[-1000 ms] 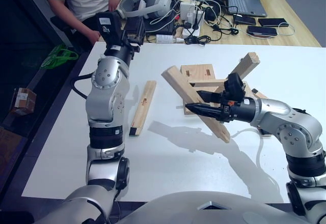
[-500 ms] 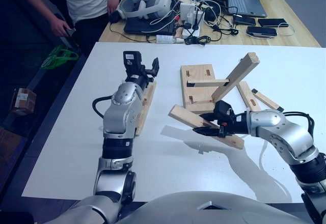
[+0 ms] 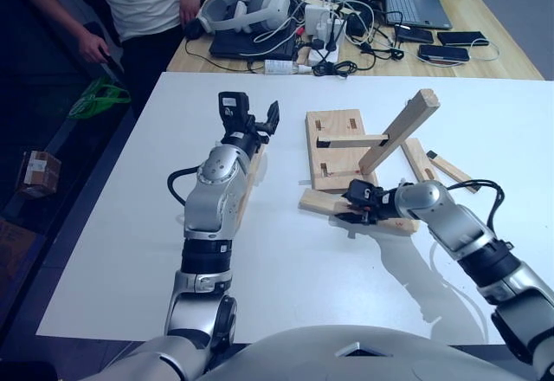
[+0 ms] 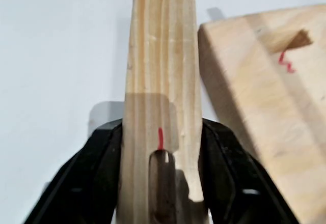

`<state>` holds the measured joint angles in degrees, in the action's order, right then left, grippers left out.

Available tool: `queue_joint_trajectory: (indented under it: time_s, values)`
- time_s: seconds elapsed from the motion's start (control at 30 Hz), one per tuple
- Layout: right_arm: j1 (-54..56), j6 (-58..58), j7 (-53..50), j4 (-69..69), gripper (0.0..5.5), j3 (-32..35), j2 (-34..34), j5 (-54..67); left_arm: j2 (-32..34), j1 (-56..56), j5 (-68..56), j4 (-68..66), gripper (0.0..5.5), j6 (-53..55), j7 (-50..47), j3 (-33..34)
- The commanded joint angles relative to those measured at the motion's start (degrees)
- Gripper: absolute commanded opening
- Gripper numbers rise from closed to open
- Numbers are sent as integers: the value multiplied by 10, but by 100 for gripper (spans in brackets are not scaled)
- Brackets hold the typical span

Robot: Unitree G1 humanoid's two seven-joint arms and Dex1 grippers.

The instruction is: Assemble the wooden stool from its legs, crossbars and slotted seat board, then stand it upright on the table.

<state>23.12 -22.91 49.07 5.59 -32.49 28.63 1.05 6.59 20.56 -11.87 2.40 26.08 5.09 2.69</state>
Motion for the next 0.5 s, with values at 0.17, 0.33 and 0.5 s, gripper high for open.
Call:
queue_joint_trajectory:
  time_s: [0.17, 0.33, 0.5]
  values:
    - [38, 56, -52, 126, 201, 3, -35, -81, 1, 20, 7, -2, 342, 6, -7, 8]
    - [38, 69, -63, 146, 201, 19, -22, -102, 2, 20, 8, -1, 337, 7, -5, 7]
    - [21, 77, -65, 139, 201, 45, 6, -113, 9, 7, 6, 20, 297, 11, 13, -5]
